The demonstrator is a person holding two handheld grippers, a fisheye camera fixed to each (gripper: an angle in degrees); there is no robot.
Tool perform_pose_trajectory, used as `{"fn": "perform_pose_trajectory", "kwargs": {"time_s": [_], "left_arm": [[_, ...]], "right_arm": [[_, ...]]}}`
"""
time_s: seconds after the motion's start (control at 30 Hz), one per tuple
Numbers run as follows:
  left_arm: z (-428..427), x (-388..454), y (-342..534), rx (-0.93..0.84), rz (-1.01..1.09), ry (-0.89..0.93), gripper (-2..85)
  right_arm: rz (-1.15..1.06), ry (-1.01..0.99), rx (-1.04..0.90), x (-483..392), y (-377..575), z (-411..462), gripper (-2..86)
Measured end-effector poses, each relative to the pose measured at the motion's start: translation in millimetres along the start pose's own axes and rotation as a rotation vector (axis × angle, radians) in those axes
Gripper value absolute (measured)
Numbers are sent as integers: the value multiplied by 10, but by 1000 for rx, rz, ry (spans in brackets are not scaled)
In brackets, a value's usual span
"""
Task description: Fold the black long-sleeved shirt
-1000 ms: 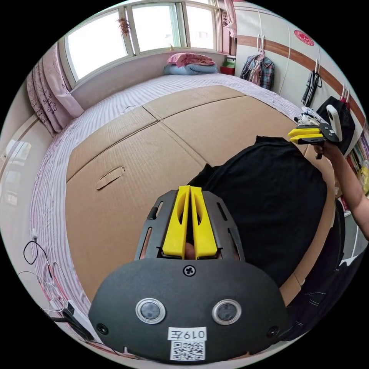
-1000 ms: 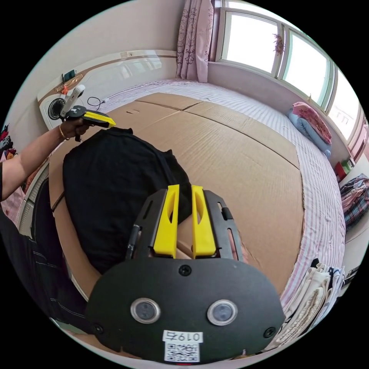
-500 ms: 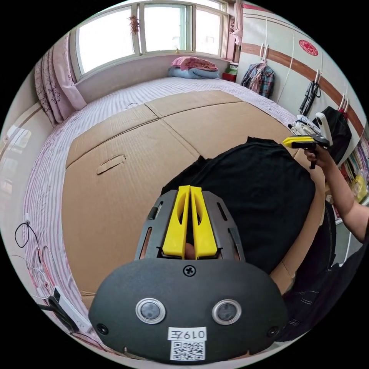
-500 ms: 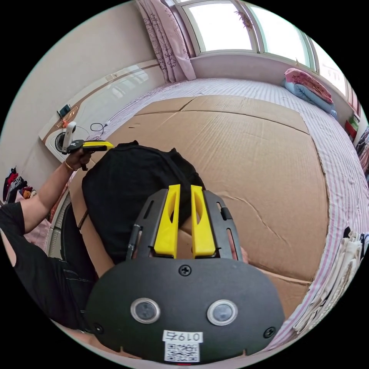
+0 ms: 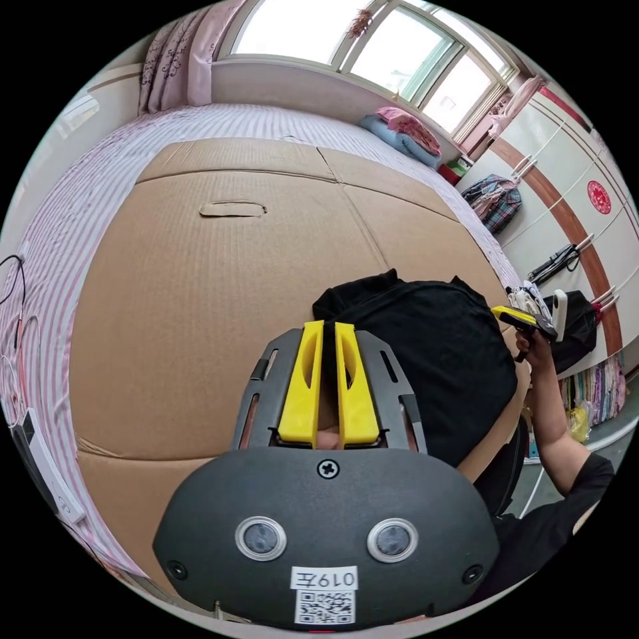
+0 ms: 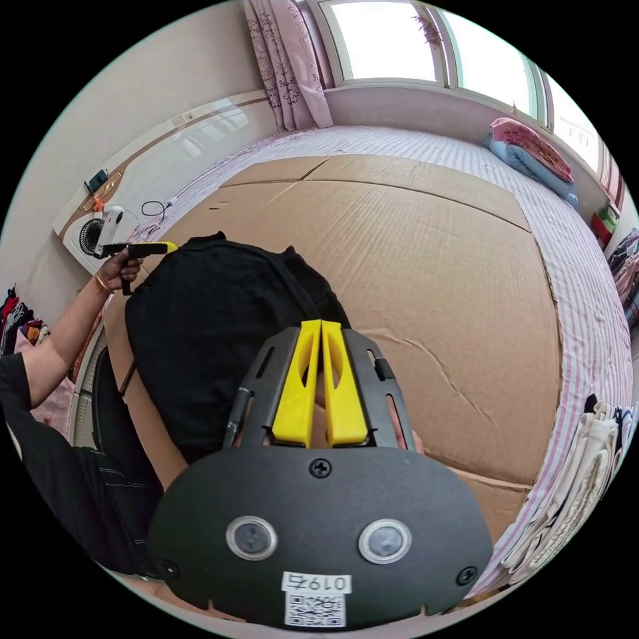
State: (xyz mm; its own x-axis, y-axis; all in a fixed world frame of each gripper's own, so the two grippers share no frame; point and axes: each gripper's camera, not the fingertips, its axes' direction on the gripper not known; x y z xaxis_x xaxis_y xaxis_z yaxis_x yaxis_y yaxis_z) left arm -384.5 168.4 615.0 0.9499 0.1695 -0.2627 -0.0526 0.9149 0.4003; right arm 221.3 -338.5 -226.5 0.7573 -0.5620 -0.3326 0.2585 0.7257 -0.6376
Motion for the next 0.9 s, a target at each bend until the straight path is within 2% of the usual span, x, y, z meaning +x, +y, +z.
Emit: {"fn": "perform_pose_trajectory", "kwargs": {"time_s": [0.13,0.53,0.9], "left_arm": [[31,55,78,13,53,-44,13],[346,-125,363,-20,51,-97,10],[86,-702,705,65,-7,-36,9]], "right_arm": [[11,46,64,45,-11,-176,-10],[35,83,-16,161,-48,-24,-9],[119,-43,83,400,104,-386,3]]}}
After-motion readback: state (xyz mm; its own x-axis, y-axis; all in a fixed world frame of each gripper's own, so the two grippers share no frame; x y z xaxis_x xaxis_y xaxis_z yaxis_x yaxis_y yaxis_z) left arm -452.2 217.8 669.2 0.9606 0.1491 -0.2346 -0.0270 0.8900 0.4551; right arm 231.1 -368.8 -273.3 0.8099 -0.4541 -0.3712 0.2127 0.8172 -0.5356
